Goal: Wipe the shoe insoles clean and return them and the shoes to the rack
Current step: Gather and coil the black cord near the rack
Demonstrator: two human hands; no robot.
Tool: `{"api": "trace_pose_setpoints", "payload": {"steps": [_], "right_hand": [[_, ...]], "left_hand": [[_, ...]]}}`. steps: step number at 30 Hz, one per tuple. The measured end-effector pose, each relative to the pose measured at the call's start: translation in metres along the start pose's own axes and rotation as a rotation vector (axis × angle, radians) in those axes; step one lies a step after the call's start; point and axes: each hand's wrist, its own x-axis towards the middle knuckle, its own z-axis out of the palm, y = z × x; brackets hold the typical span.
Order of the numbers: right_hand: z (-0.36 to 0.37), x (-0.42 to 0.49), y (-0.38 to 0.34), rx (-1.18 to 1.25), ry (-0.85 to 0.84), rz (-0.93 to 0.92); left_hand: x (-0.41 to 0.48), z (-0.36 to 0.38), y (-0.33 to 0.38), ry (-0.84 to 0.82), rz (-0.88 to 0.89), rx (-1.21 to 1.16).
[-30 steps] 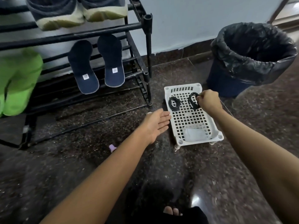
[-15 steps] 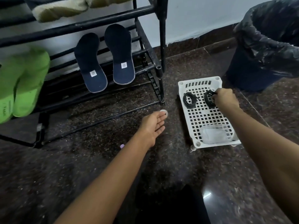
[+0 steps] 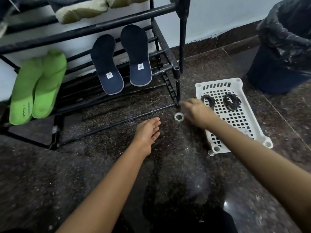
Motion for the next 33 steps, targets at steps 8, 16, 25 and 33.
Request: {"api": "trace_pose_setpoints", "payload": {"steps": [8,16,25,33], "right_hand": [[0.055,-0.006,-0.036,-0.19,-0.231,0.154],[0.008,-0.04,-0.026,-0.054,0.126,0.148],[-0.011,-0.061,0.037,-0.097,0.08,0.496],[-0.01,-0.054,0.017,-0.312,0.117,0.466]], "left_hand": [[0.004,-0.004,-0.012,0.013,-0.028,0.026],[0.004,0.008,-0.023,-0.045,-0.036,0.036],[0.002,0.018,-0.037,-0.065,-0.054,0.031],[0.006,-0.01,-0.022,0.049,0.054,0.011]]}}
